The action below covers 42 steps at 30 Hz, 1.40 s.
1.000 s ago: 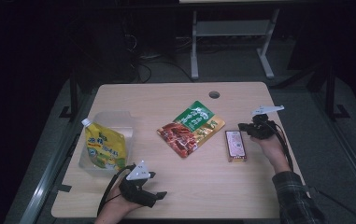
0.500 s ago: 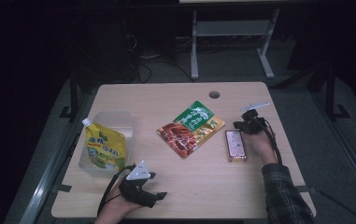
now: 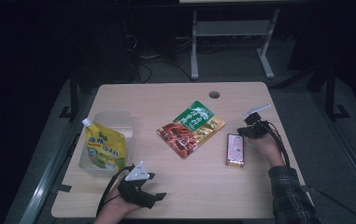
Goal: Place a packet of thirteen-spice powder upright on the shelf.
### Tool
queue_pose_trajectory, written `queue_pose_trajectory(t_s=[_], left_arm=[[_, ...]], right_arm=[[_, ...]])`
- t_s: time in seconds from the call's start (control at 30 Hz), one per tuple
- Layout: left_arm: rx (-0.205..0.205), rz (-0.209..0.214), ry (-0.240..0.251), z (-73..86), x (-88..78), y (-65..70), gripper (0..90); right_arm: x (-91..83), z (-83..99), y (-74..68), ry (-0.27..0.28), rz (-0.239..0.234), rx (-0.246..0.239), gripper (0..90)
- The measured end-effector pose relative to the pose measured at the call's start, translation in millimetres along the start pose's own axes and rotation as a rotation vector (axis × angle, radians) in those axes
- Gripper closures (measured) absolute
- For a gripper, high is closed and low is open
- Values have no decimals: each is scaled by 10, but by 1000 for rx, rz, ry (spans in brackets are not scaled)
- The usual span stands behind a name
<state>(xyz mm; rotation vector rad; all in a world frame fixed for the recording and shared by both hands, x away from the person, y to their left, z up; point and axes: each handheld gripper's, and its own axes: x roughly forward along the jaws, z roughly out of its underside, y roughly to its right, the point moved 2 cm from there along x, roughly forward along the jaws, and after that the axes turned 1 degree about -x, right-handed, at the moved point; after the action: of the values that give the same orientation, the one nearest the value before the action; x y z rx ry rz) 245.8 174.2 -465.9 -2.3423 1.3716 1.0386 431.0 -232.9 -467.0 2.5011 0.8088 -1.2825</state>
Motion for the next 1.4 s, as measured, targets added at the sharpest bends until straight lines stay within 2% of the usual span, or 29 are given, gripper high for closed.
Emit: queue_pose_trajectory(t_s=[0.1,0.23,0.67,0.9,1.03,1.23,1.37,1.4], left_arm=[[-5,0,1,3,-6,4,174],[-8,0,4,5,-16,3,174],[-3,12,4,13,-21,20,173],[21,29,-3,23,-4,43,173],[15,35,4,25,-9,44,173],[10,35,22,22,-40,38,175],[7,34,29,23,-51,32,174],[6,33,30,23,-52,32,174]], right_arm=[[-40,55,-24,-9,-9,-20,900],[-83,128,-60,-27,-33,-22,900],[-212,276,-249,-68,-91,-104,900],[-308,392,-318,-69,-119,-106,900],[-388,493,-403,-75,-134,-124,900],[-420,607,-506,-95,-146,-136,900],[-445,634,-560,-83,-167,-131,900],[-452,640,-584,-90,-177,-115,900]])
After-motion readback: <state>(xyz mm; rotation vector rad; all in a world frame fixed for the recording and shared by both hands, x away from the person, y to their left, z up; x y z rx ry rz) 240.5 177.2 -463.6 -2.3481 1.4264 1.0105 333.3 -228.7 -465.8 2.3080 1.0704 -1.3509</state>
